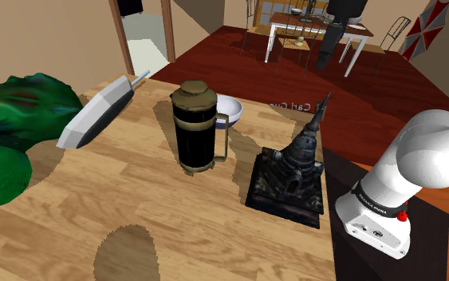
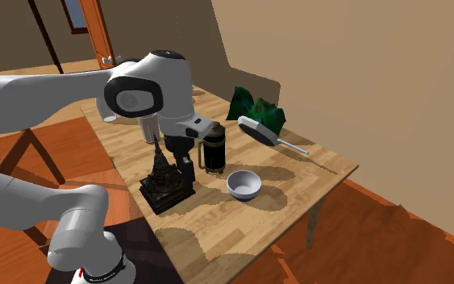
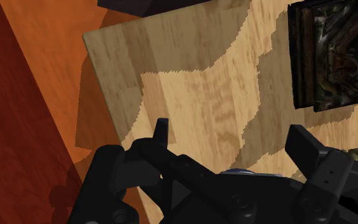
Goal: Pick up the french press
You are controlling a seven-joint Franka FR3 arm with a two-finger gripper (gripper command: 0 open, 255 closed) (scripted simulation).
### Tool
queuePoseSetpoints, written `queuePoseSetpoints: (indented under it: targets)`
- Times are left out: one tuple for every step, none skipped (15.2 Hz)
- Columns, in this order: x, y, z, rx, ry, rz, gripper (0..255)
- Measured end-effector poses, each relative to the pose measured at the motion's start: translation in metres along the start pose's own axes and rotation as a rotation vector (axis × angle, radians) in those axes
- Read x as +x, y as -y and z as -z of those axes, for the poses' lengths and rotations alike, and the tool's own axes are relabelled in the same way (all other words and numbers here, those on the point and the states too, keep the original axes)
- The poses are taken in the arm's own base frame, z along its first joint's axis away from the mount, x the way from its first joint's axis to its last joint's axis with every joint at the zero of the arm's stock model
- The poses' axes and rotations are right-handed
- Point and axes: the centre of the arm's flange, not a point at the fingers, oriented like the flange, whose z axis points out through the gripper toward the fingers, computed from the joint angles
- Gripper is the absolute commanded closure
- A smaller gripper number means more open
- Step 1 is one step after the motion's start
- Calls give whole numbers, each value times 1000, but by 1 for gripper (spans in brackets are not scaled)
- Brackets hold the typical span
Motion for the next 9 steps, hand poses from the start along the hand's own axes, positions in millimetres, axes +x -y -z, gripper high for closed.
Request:
queuePoseSetpoints:
  targets:
    - [0,0,0,0,0,0,0]
    - [3,5,-1,0,0,5,0]
    - [9,14,-1,-1,0,14,0]
    - [15,23,-3,-1,0,23,0]
    - [22,34,-5,-2,0,34,0]
    - [30,45,-9,-2,0,45,0]
    - [34,56,-11,-3,0,55,0]
    - [39,65,-14,-3,-1,66,0]
    - [41,78,-14,-4,-1,77,0]
